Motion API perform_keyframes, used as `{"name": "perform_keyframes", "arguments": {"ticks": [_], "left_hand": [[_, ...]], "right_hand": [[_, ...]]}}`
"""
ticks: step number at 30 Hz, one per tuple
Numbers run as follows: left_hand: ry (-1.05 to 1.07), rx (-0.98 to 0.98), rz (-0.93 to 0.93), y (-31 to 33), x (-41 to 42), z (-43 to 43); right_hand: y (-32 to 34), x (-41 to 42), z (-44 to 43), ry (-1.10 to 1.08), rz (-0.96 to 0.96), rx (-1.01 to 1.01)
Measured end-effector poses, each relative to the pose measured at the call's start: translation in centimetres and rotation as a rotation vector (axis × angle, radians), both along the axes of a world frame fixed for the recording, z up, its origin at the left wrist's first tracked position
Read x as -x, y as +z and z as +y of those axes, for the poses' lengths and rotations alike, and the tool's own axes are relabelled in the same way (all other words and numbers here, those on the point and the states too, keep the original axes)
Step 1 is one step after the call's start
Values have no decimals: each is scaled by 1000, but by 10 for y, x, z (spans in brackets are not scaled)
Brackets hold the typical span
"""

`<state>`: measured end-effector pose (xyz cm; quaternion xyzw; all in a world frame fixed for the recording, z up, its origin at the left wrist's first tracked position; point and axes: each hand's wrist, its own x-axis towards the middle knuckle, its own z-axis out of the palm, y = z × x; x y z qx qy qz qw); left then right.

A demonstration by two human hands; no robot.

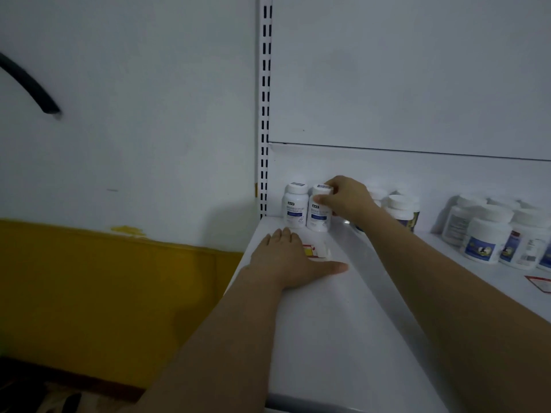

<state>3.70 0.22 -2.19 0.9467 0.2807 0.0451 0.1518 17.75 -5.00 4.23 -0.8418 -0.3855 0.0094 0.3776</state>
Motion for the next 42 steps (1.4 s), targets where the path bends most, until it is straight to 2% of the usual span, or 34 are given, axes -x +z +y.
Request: {"name": "perform_keyframes", "arguments": {"ticks": [4, 7, 9, 12, 15, 19, 21, 25, 28, 30, 34, 36, 39, 42], "left_hand": [[-12, 3, 16, 0, 1, 0], [-15, 9, 26, 1, 1, -1], [-15, 2, 30, 1, 1, -1], [-13, 8, 27, 1, 0, 0], [-4, 12, -1, 1, -1, 1], [-18, -3, 6, 1, 1, 0], [-30, -15, 5, 1, 1, 1], [-8, -14, -41, 0, 0, 2], [29, 41, -155, -2, 0, 0], [40, 65, -246, 3, 0, -3], [112, -33, -467, 17, 3, -5], [145, 107, -641, 24, 4, -6], [46, 428, -801, 34, 6, -12], [-46, 429, -786, 34, 5, -18]], "right_hand": [[-6, -1, 1, -17, -3, -31], [-6, 0, 0, -23, -6, 29], [2, 4, 2, -50, -93, 9], [20, 17, 13, -39, -343, -22], [29, 32, 32, 66, -542, 125], [8, 30, 51, 123, -630, 391], [1, 28, 52, 115, -652, 398], [8, 31, 52, 154, -618, 342], [17, 37, 47, 220, -592, 291], [28, 41, 38, 226, -528, 169], [62, 49, -1, 186, -449, -72], [73, 51, -24, 155, -437, -144], [72, 51, -48, 151, -321, -164], [55, 49, -58, 166, -220, -165]]}}
